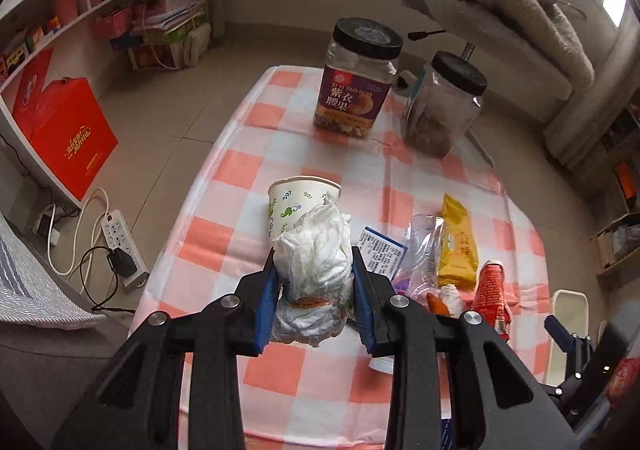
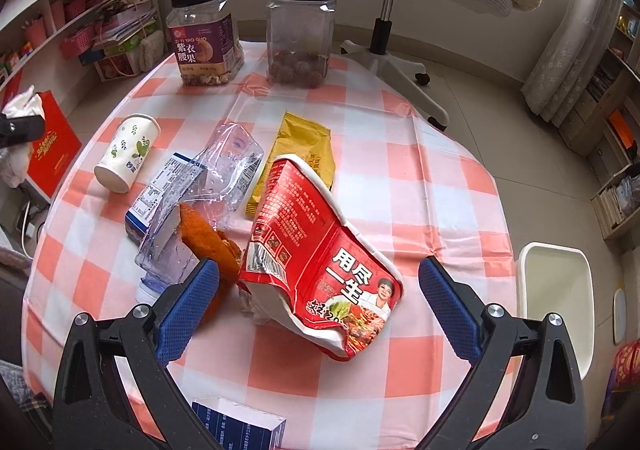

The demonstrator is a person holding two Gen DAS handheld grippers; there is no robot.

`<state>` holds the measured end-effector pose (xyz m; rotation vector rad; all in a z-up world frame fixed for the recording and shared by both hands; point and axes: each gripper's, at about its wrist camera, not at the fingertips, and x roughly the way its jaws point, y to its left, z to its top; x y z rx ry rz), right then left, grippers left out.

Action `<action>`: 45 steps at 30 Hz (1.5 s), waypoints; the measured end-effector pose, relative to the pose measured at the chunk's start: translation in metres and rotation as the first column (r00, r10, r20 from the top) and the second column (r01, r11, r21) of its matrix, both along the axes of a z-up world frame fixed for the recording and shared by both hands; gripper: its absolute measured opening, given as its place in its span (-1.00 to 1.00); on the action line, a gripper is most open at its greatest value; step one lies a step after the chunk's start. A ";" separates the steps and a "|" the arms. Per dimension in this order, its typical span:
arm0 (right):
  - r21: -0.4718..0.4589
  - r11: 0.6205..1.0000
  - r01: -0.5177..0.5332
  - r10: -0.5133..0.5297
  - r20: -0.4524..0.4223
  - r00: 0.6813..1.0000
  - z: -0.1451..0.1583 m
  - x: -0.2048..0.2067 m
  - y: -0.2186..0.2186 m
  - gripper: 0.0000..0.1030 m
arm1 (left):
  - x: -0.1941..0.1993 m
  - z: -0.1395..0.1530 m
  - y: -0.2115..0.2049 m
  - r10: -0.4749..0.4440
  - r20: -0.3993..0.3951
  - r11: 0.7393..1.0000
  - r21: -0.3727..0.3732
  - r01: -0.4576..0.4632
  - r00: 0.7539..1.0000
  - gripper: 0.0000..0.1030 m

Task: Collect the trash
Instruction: 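Grasp the crumpled tissue with the left tool while the right tool grasps the red noodle cup, then carry the noodle cup and tissue over the bin and open both tools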

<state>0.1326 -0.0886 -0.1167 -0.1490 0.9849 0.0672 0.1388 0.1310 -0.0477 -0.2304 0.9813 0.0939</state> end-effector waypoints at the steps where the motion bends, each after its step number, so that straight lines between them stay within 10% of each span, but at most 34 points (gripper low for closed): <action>1: -0.002 1.000 -0.003 0.003 -0.005 1.000 -0.004 0.002 0.004 0.86 | -0.002 0.007 -0.003 -0.005 0.017 1.000 -0.013 0.005 1.000 -0.35; 8: -0.005 1.000 0.003 -0.003 -0.081 0.997 -0.037 0.023 0.016 0.77 | -0.020 0.016 -0.030 -0.093 0.056 0.996 0.022 0.092 0.994 -0.35; 16: 0.012 0.999 -0.037 0.037 -0.061 0.997 -0.030 0.020 0.006 -0.16 | -0.022 0.009 -0.029 -0.098 0.039 0.995 -0.005 0.099 0.994 -0.35; 29: 0.294 0.956 0.001 -0.020 0.060 0.998 0.046 0.000 -0.043 -0.19 | -0.026 0.021 -0.046 -0.117 0.111 0.993 -0.003 0.118 0.987 -0.35; 45: 0.319 0.947 0.028 -0.103 0.222 0.970 0.100 -0.036 -0.102 -0.18 | -0.034 0.029 -0.100 -0.208 0.191 0.978 0.041 0.204 0.959 -0.35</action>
